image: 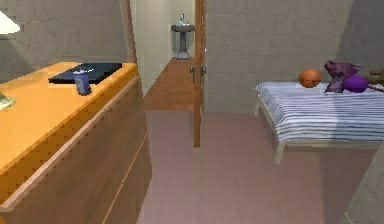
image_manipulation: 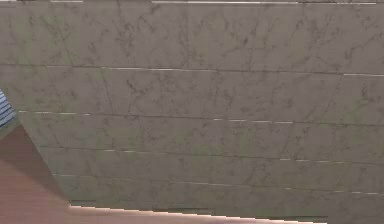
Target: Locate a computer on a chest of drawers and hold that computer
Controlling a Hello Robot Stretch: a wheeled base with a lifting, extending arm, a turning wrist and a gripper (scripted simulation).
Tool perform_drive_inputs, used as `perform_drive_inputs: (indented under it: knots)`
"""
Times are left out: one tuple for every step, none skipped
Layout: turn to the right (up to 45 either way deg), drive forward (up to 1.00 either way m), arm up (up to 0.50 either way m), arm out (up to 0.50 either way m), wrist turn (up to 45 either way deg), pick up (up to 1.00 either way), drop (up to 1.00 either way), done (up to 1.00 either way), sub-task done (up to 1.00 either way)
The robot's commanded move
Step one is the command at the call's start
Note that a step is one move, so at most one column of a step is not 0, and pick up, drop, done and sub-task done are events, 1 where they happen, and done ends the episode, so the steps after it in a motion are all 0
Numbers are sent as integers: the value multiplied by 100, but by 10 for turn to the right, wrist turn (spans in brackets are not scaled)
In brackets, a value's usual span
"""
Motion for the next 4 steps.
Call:
perform_drive_inputs:
  knots:
    - [-60,0,0,0,0,0,0,0,0]
    - [-30,0,0,0,0,0,0,0,0]
    - [0,40,0,0,0,0,0,0,0]
    - [-450,0,0,0,0,0,0,0,0]
